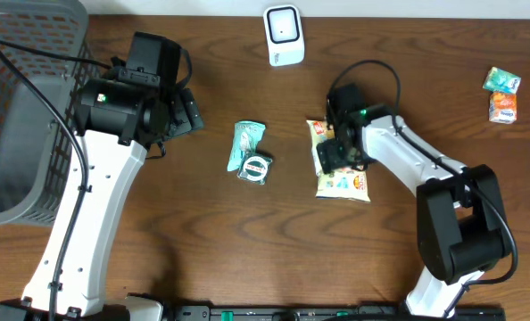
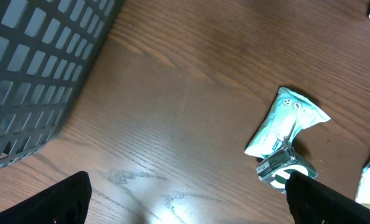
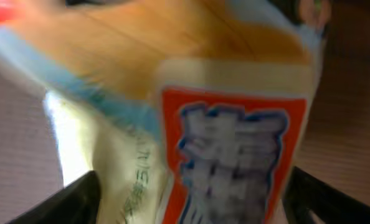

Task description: Scan the item barcode

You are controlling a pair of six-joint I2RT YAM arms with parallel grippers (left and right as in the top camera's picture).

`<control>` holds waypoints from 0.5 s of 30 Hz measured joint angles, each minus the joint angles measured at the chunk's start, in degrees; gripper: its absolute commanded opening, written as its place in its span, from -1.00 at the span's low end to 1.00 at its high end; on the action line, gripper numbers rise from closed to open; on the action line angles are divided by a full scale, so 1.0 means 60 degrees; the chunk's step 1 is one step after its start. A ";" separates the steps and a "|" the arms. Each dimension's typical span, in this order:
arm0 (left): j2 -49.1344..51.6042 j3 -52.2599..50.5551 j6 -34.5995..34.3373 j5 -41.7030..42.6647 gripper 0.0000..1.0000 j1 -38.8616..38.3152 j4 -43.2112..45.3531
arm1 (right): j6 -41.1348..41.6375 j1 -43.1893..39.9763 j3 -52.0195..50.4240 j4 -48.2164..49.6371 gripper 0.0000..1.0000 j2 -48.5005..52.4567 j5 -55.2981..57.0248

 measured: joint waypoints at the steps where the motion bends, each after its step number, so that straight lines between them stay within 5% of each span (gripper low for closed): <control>1: 0.0000 0.0000 0.0000 0.0000 0.95 0.0000 -0.0004 | -0.0018 0.0004 -0.0135 0.0182 0.27 0.0000 -0.0029; 6: 0.0000 0.0000 0.0000 0.0000 0.96 0.0000 0.0000 | 0.0153 0.0102 -0.0339 0.0412 -0.92 -0.0095 -0.0109; 15: 0.0000 0.0000 0.0000 0.0000 0.96 0.0000 0.0000 | 0.0251 0.0178 0.0991 -0.0317 -0.98 0.0033 -0.0262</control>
